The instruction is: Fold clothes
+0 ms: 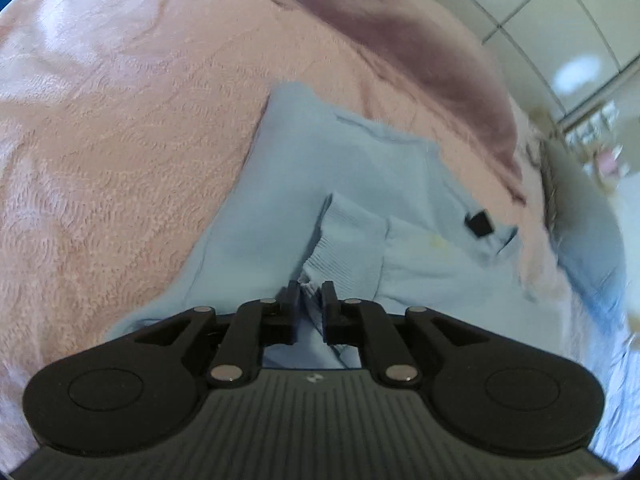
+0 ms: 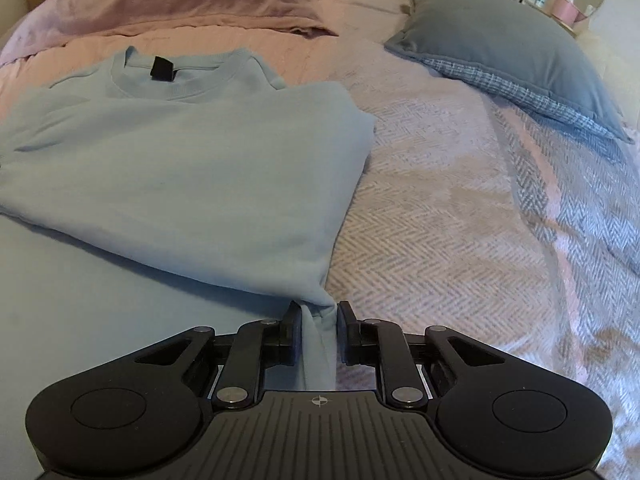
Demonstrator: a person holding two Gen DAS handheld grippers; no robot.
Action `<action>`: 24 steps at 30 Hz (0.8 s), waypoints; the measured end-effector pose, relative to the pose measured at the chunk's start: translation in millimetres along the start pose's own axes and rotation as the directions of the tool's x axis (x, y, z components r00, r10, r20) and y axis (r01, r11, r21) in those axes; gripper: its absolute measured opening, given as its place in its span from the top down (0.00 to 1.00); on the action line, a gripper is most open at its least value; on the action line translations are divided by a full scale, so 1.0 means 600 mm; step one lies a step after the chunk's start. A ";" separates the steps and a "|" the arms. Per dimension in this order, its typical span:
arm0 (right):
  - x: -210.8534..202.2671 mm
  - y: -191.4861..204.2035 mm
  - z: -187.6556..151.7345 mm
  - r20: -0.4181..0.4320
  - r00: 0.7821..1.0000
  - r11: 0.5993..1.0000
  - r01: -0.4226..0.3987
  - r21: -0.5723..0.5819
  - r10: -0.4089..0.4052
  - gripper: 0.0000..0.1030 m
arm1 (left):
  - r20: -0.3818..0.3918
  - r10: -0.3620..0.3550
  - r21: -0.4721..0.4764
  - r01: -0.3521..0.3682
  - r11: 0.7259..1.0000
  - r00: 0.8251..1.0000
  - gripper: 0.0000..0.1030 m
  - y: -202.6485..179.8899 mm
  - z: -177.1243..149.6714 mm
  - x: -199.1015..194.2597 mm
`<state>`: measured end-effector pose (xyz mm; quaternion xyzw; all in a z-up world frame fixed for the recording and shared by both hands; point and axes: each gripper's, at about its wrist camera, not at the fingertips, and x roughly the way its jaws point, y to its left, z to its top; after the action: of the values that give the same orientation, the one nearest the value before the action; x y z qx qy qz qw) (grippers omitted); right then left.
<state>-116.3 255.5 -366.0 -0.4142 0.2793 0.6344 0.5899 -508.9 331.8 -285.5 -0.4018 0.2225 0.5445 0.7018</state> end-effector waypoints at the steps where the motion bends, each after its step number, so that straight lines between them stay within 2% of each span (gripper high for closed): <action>1: -0.001 -0.004 -0.002 -0.002 1.000 1.000 -0.005 -0.002 0.005 0.83 | 0.001 0.013 0.003 -0.013 1.000 1.000 0.96 0.001 0.001 -0.002; 4: -0.009 -0.022 0.000 -0.026 0.999 0.999 -0.037 0.019 0.038 0.83 | 0.004 0.054 0.012 -0.054 0.998 0.999 0.96 0.004 0.004 -0.008; 6: -0.020 -0.040 0.010 -0.041 0.997 0.995 -0.062 0.081 0.066 0.83 | 0.006 0.081 0.017 -0.081 0.997 0.997 0.96 0.007 0.006 -0.012; 9: -0.043 -0.065 0.028 -0.019 0.991 0.971 -0.126 0.205 0.133 0.83 | 0.010 0.121 0.026 -0.121 0.992 0.993 0.97 0.010 0.008 -0.018; 10: -0.044 -0.068 0.036 -0.027 0.988 0.964 -0.144 0.224 0.154 0.83 | 0.015 0.116 0.033 -0.116 0.993 0.993 0.97 0.007 0.013 -0.019; 13: -0.041 -0.054 0.061 -0.146 0.970 0.976 -0.180 0.119 0.197 0.83 | -0.007 0.020 0.093 -0.020 0.995 1.000 0.95 -0.029 0.027 -0.003; 14: -0.037 -0.045 0.064 -0.225 0.961 0.987 -0.155 0.053 0.163 0.83 | -0.019 -0.008 0.127 0.011 0.992 1.000 0.94 -0.044 0.027 0.008; 16: -0.048 -0.043 0.064 -0.246 0.967 0.998 -0.065 -0.006 0.061 0.83 | -0.043 -0.028 0.199 0.036 0.979 0.999 0.94 -0.070 0.022 0.033; 18: -0.066 -0.063 0.075 -0.170 0.976 0.989 -0.120 0.082 0.133 0.83 | -0.057 -0.026 0.240 0.040 0.970 0.998 0.94 -0.090 0.016 0.060; 20: -0.074 -0.075 0.090 -0.075 0.982 0.975 -0.162 0.151 0.175 0.83 | -0.067 -0.029 0.241 0.044 0.969 0.997 0.94 -0.098 0.010 0.083; 22: -0.057 -0.070 0.115 0.018 0.982 0.970 -0.189 0.150 0.189 0.83 | -0.072 -0.012 0.255 0.030 0.966 0.997 0.94 -0.101 0.000 0.105; 24: -0.017 -0.046 0.137 0.068 0.979 0.976 -0.197 0.088 0.191 0.83 | -0.062 0.021 0.298 -0.001 0.954 0.998 0.94 -0.104 -0.014 0.122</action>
<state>-106.0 323.6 -312.2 -0.3378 0.3305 0.6869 0.5520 -426.7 362.9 -325.3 -0.3075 0.3269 0.4953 0.7438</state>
